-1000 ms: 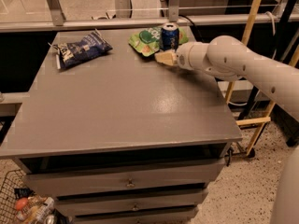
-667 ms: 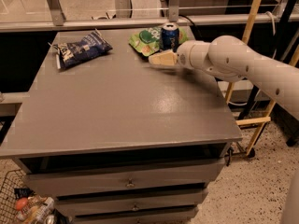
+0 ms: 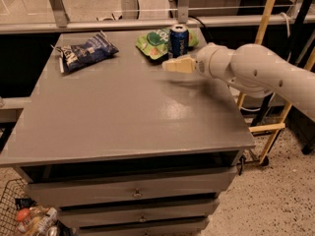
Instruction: Move pepsi can near green rice chip bag
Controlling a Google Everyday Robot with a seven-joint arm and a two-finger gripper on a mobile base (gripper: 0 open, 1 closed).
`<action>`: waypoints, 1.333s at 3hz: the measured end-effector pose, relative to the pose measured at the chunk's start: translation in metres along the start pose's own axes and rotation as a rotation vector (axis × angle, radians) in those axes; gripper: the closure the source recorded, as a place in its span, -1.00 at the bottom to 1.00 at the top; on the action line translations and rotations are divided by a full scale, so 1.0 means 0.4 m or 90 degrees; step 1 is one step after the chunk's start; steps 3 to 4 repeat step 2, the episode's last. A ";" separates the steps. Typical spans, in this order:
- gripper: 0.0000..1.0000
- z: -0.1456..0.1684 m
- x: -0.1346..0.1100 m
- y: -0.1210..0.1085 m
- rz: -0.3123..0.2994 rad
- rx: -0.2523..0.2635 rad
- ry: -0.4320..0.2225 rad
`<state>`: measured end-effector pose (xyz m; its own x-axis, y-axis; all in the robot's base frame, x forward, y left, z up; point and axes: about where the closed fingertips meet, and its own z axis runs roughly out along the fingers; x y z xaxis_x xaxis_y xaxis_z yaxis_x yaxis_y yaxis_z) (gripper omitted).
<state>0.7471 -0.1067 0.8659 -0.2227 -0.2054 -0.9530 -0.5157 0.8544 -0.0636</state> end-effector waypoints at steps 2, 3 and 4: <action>-1.00 -0.082 0.027 -0.003 0.005 0.037 0.013; -1.00 -0.082 0.027 -0.003 0.005 0.037 0.013; -1.00 -0.082 0.027 -0.003 0.005 0.037 0.013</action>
Offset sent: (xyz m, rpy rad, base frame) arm -0.0213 -0.0182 0.0030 -0.0085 0.0023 -0.0533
